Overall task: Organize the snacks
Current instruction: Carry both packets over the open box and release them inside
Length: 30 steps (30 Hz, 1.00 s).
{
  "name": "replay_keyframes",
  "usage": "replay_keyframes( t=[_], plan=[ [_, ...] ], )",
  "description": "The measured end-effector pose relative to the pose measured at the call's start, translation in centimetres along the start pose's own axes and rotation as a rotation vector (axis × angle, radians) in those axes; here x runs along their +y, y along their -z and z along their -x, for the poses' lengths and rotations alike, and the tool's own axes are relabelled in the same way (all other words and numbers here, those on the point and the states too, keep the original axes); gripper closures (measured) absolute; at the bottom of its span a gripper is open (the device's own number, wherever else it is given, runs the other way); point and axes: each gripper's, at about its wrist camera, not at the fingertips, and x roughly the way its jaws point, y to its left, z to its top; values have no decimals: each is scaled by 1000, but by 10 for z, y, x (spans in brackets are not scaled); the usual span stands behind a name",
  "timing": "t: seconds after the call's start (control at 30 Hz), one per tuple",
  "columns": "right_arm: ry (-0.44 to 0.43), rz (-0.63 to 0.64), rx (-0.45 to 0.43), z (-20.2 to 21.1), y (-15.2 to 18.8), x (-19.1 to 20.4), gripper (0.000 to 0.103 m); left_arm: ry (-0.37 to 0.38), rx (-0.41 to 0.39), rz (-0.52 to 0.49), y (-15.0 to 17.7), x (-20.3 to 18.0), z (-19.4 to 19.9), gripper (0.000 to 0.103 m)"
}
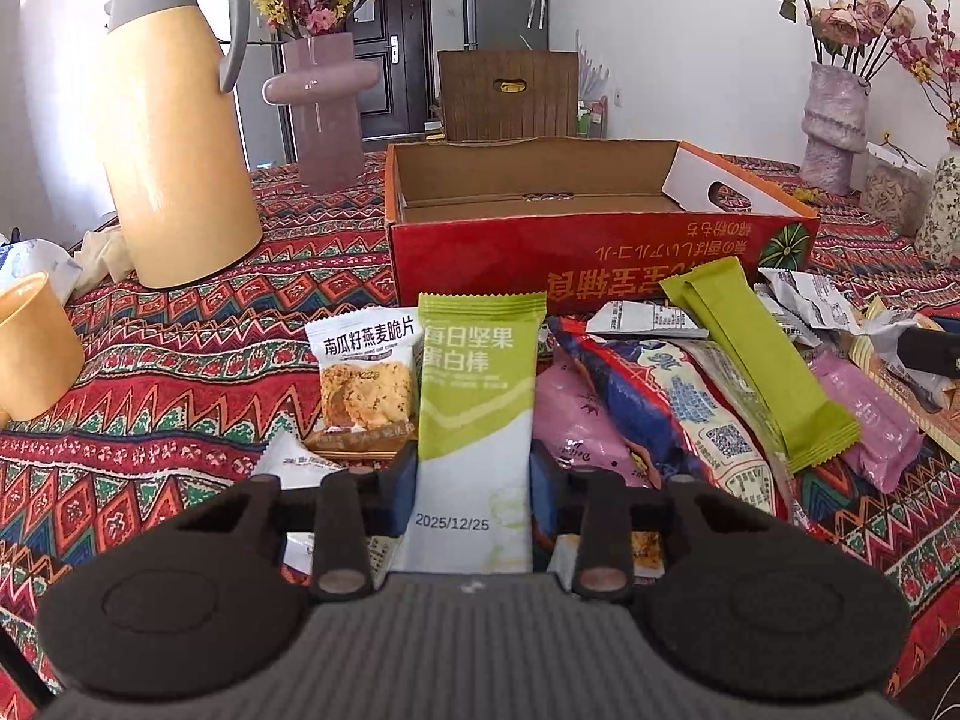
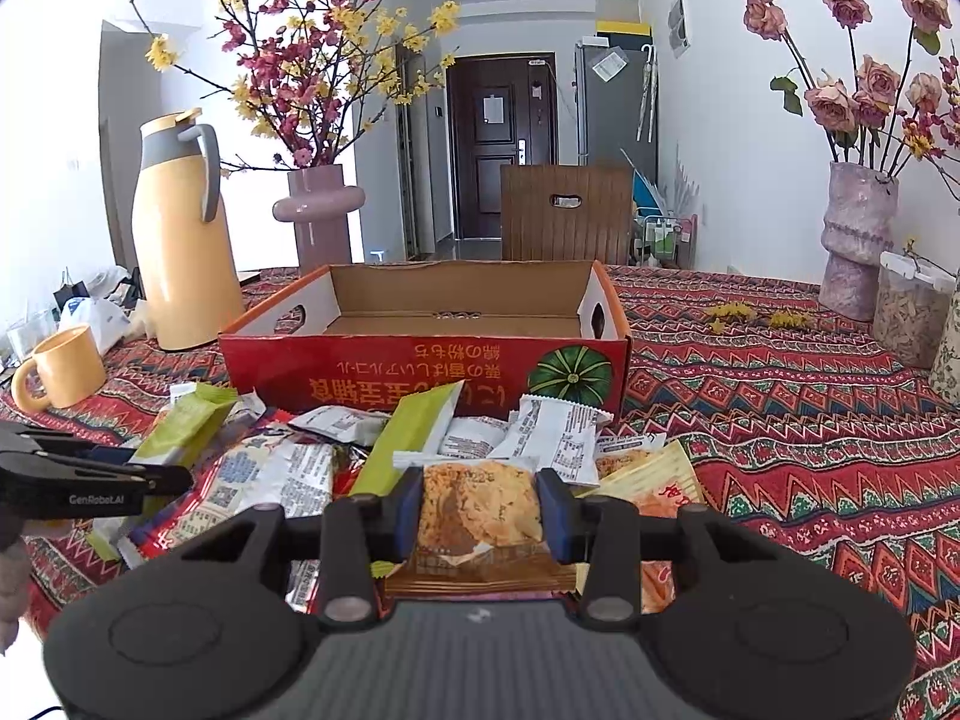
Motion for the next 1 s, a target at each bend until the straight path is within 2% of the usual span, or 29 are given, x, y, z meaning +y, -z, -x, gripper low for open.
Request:
replay_keyframes(
  t=[0.23, 0.57, 0.77, 1.0],
  plan=[
    [3, 4, -25, -1, -12, 0, 64, -2, -59, 5, -18, 0, 17, 66],
    [-1, -35, -81, -20, -52, -5, 64, -7, -146, 11, -65, -5, 28, 66],
    [8, -41, -100, -47, -87, -10, 64, -19, -167, 19, -100, -9, 12, 66],
    [49, -26, -89, -89, -123, -14, 64, -34, -150, 15, -146, -15, -27, 66]
  ],
)
